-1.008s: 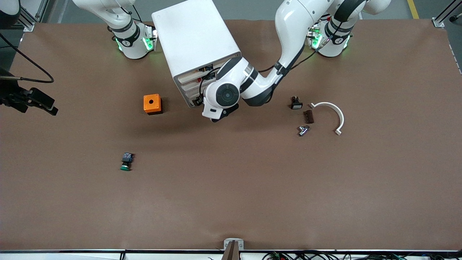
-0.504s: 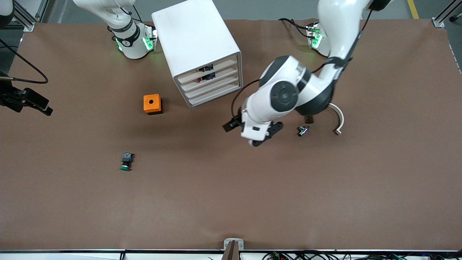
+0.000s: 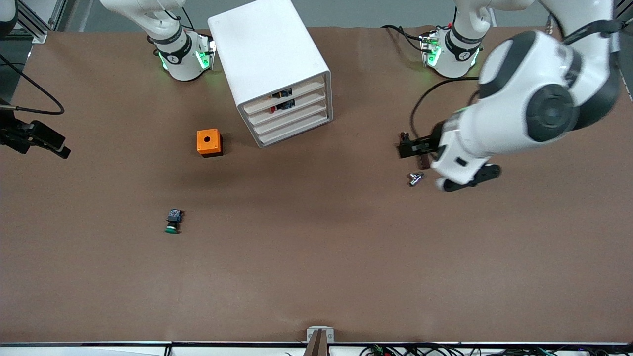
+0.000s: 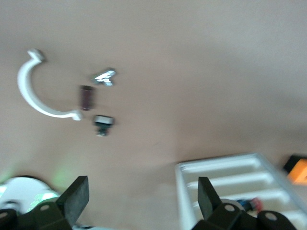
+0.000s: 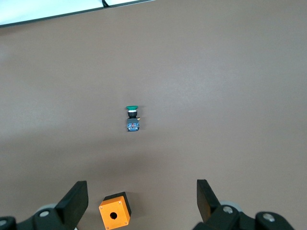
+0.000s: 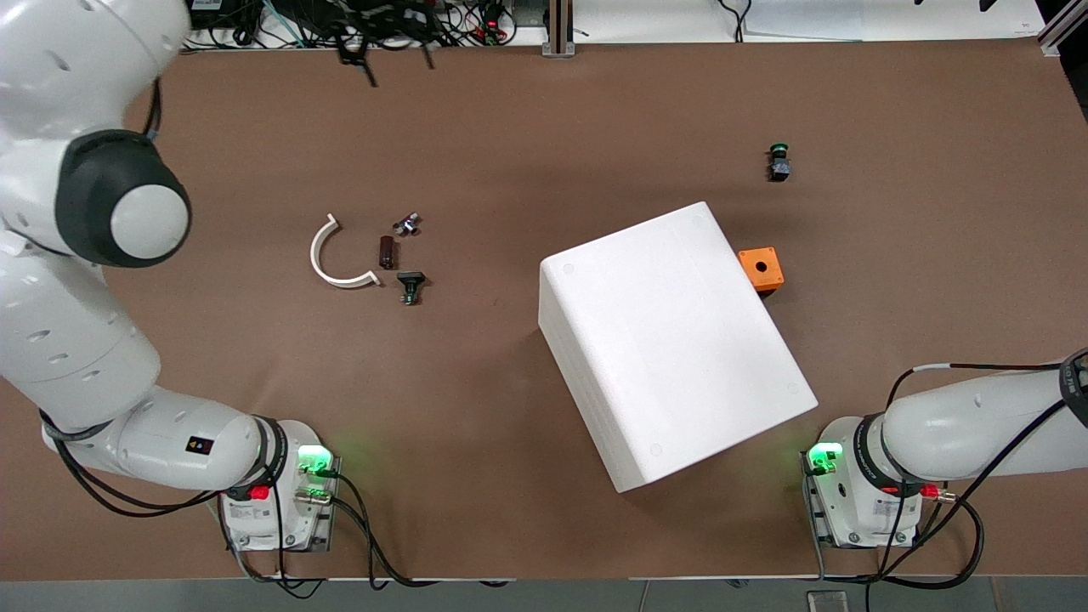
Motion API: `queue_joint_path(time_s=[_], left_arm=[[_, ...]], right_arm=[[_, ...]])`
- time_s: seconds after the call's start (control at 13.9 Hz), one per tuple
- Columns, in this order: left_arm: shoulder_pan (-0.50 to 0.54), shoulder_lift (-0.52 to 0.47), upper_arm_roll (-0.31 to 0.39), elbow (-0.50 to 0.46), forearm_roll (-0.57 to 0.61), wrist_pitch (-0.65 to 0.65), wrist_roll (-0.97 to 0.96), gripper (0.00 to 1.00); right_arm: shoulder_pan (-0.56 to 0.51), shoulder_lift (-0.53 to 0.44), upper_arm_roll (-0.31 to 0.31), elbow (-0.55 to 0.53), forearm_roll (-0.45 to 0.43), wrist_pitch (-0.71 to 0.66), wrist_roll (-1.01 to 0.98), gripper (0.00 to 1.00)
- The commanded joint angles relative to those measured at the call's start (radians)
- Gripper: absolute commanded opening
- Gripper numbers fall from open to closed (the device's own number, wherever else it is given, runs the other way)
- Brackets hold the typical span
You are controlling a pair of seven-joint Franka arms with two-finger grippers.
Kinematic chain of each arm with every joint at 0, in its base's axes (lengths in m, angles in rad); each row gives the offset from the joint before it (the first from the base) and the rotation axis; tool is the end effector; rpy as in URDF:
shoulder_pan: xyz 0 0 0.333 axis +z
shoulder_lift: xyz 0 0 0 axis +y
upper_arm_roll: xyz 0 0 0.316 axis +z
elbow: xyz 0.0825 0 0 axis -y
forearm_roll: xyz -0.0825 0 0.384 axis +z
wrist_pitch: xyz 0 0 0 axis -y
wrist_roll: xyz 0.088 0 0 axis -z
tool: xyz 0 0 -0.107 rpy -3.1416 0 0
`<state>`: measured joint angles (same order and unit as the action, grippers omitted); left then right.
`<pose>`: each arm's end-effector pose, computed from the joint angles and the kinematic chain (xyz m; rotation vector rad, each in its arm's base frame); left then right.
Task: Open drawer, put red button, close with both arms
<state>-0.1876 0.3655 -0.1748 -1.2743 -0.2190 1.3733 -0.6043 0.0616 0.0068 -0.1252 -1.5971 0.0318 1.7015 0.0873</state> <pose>0.5911 -0.2314 0.5355 2.9439 0.3403 -0.5403 0.5682 -0.0329 0.6203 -3.0968 0.2381 -0.1512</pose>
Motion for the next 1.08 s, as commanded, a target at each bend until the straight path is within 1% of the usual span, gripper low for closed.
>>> queue_joint_path(time_s=[0.0, 0.07, 0.14, 0.22, 0.29, 0.36, 0.43, 0.58, 0.65, 0.72, 0.86, 1.01], left_arm=[[0.153, -0.057, -0.008, -0.043, 0.013, -0.071, 0.273, 1.0], [0.202, -0.084, -0.006, -0.063, 0.02, -0.088, 0.373, 1.0], [0.218, -0.126, 0.007, -0.103, 0.053, -0.088, 0.455, 1.0], [0.203, -0.161, 0.062, -0.146, 0.093, -0.085, 0.506, 1.0], [0.165, -0.209, 0.128, -0.204, 0.105, -0.067, 0.559, 1.0], [0.146, -0.256, 0.196, -0.274, 0.107, -0.025, 0.625, 1.0], [0.145, -0.314, 0.23, -0.363, 0.106, 0.031, 0.694, 1.0], [0.145, -0.423, 0.242, -0.543, 0.107, 0.189, 0.724, 1.0], [0.143, -0.457, 0.239, -0.6, 0.124, 0.261, 0.724, 1.0], [0.143, -0.468, 0.23, -0.612, 0.15, 0.297, 0.718, 1.0], [0.14, -0.467, 0.206, -0.6, 0.179, 0.34, 0.693, 1.0], [0.139, -0.459, 0.192, -0.559, 0.181, 0.362, 0.637, 1.0]], right_arm=[[-0.022, 0.009, 0.015, 0.017, 0.005, -0.006, -0.011, 1.0], [-0.023, 0.009, 0.015, 0.017, 0.019, -0.006, -0.011, 1.0], [-0.028, 0.009, 0.015, 0.016, 0.026, -0.005, -0.011, 1.0], [-0.037, 0.009, 0.015, 0.016, 0.036, -0.006, -0.011, 1.0], [-0.04, 0.009, 0.015, 0.014, 0.045, -0.006, -0.011, 1.0], [-0.04, 0.01, 0.015, 0.014, 0.048, -0.006, -0.012, 1.0], [-0.04, 0.009, 0.013, 0.014, 0.048, -0.008, -0.012, 1.0], [-0.04, 0.009, 0.015, 0.012, 0.048, -0.011, -0.012, 1.0], [-0.04, 0.009, 0.013, 0.012, 0.048, -0.011, -0.012, 1.0], [-0.04, 0.01, 0.013, 0.012, 0.048, -0.011, -0.012, 1.0], [-0.04, 0.01, 0.013, 0.012, 0.048, -0.013, -0.014, 1.0], [-0.04, 0.01, 0.013, 0.011, 0.048, -0.016, -0.014, 1.0]])
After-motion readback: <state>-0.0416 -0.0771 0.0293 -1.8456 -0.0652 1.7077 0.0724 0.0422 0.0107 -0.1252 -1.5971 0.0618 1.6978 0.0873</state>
